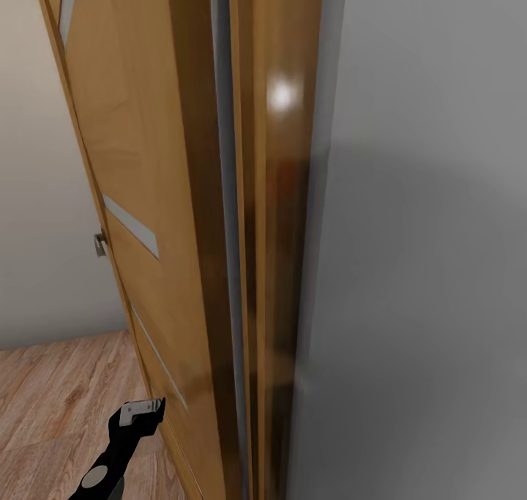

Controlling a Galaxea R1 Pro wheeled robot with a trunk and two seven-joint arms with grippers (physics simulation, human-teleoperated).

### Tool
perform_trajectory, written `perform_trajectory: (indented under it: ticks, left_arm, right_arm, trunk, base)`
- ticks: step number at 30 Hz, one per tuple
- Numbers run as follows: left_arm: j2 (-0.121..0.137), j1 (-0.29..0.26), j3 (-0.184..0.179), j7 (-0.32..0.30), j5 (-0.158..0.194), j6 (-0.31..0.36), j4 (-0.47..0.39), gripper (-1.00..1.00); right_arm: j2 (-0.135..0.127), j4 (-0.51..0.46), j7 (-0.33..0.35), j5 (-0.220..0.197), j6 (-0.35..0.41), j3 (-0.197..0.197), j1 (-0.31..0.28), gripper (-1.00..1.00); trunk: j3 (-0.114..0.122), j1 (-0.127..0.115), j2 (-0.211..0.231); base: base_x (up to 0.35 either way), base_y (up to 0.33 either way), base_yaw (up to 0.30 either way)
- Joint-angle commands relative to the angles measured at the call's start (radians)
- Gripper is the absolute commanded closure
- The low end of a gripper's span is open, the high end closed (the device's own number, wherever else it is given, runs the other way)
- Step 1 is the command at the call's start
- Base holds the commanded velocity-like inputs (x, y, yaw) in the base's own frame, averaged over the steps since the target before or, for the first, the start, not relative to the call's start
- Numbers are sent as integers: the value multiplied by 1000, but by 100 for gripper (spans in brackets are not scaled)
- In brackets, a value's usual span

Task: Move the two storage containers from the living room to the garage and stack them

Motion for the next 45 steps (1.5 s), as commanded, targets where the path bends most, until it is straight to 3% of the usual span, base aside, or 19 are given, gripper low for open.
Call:
perform_trajectory:
  ticks: [1,45]
  left_arm:
    - [0,-1,-4,-6,7,-3,0,-100]
    - [0,-4,-6,-6,7,-3,0,-100]
  right_arm:
    - [0,-2,3,0,3,-1,0,-100]
    - [0,-1,3,0,3,-1,0,-100]
  trunk:
    - [-1,0,0]
    - [-1,0,0]
  base:
    - [0,0,0]
    - [0,0,0]
